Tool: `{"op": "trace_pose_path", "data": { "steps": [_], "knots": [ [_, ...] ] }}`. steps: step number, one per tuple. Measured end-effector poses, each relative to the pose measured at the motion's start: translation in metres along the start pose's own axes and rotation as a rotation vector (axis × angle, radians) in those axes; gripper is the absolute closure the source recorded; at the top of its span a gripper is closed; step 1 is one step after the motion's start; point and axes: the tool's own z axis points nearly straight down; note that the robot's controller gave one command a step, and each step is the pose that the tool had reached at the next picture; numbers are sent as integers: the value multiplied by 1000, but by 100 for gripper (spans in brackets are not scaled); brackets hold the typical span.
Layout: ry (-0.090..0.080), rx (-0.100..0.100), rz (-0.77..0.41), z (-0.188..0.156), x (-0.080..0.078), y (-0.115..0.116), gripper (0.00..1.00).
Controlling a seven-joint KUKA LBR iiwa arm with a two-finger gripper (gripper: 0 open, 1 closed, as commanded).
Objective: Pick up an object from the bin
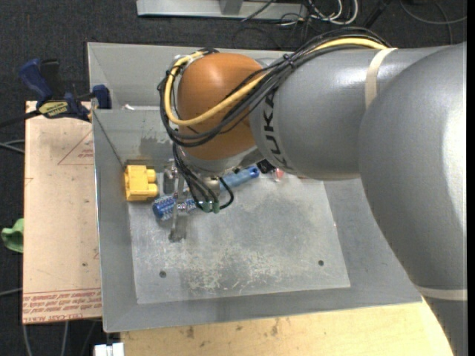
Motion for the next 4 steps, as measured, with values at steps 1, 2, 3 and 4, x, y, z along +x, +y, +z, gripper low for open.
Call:
{"op": "trace_pose_path", "data": {
  "steps": [1,2,3,4],
  "knots": [
    [-15,-5,16,104,-30,-52,0],
    [-19,-7,17,99,-33,-50,0],
    [-17,-6,18,96,-36,-48,0],
    [-15,-5,19,93,-39,-46,0]
  ]
}}
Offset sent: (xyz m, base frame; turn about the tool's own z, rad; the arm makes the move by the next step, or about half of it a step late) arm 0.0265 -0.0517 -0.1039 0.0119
